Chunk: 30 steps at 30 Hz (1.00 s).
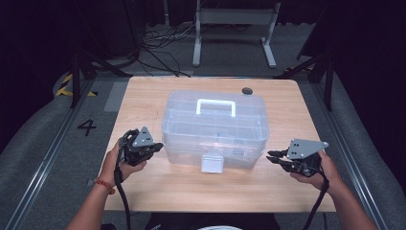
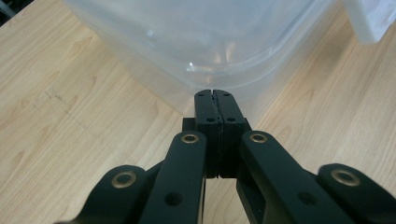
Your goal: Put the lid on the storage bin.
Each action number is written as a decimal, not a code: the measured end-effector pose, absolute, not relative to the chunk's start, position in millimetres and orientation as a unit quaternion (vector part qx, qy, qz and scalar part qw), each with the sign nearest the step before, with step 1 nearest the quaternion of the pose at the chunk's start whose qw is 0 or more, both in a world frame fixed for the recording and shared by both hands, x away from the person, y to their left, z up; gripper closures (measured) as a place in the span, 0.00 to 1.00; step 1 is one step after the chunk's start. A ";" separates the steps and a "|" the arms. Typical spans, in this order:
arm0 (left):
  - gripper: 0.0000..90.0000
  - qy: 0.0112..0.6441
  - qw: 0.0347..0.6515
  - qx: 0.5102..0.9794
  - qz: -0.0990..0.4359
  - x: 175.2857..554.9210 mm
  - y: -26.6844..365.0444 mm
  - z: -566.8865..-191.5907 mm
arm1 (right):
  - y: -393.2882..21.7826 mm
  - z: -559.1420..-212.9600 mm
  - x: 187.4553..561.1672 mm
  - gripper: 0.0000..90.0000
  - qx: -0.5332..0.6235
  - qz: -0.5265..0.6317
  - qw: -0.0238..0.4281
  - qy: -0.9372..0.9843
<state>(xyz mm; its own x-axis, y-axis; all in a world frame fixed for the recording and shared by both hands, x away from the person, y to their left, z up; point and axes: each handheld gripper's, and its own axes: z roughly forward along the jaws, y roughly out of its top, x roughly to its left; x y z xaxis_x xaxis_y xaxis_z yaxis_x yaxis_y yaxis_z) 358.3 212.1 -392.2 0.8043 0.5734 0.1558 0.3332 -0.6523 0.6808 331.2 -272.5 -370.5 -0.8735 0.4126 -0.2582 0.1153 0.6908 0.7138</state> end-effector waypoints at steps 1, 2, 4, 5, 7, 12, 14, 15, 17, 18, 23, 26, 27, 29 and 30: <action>1.00 0.254 0.330 0.891 0.182 358.3 212.1 -392.2 | -273.0 -371.9 330.9 0.89 0.150 0.362 0.203 0.897; 1.00 0.256 0.331 0.890 0.181 356.6 212.7 -393.4 | -273.0 -371.9 330.9 0.89 0.150 0.362 0.203 0.897; 1.00 0.254 0.328 0.891 0.186 353.5 213.5 -395.0 | -274.9 -374.8 330.5 0.89 0.153 0.358 0.203 0.898; 0.99 0.254 0.326 0.891 0.187 351.8 213.8 -395.7 | -275.6 -375.6 330.3 0.88 0.155 0.359 0.202 0.898; 0.99 0.253 0.321 0.893 0.190 349.2 214.5 -398.0 | -278.1 -377.9 329.8 0.87 0.158 0.355 0.203 0.899; 0.94 0.254 0.309 0.895 0.195 343.4 216.6 -408.7 | -286.3 -383.6 327.7 0.84 0.170 0.349 0.203 0.899; 0.92 0.255 0.308 0.896 0.194 341.3 218.5 -413.5 | -291.1 -385.9 326.5 0.83 0.175 0.350 0.203 0.898; 0.92 0.254 0.306 0.898 0.190 340.4 219.8 -415.0 | -295.0 -387.2 326.2 0.81 0.181 0.349 0.204 0.897; 0.89 0.255 0.304 0.898 0.190 338.2 222.0 -417.8 | -301.4 -390.0 325.3 0.79 0.192 0.350 0.205 0.894; 0.87 0.255 0.305 0.897 0.192 337.7 223.4 -419.0 | -305.1 -391.8 324.8 0.77 0.198 0.351 0.203 0.893; 0.74 0.264 0.294 0.899 0.187 334.3 230.3 -429.9 | -329.9 -407.0 323.5 0.64 0.230 0.359 0.208 0.881; 0.61 0.272 0.292 0.898 0.184 333.4 233.7 -434.1 | -346.2 -419.4 322.2 0.56 0.251 0.363 0.202 0.874; 0.61 0.278 0.296 0.895 0.186 332.5 235.4 -436.3 | -346.2 -419.4 322.2 0.56 0.251 0.363 0.202 0.874; 0.51 0.287 0.288 0.894 0.186 332.1 237.9 -440.5 | -355.4 -427.3 320.8 0.50 0.269 0.364 0.195 0.870; 0.44 0.292 0.286 0.894 0.185 330.7 241.1 -443.8 | -364.1 -435.6 320.6 0.44 0.280 0.368 0.194 0.865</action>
<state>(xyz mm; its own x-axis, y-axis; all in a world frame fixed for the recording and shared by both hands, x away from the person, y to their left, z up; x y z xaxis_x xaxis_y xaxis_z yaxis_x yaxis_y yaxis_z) 330.7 241.1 -443.8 0.7612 0.6276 0.1635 0.4161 -0.6660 0.6191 320.6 -364.1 -435.6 -0.7682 0.6269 -0.1296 0.3420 0.5730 0.7448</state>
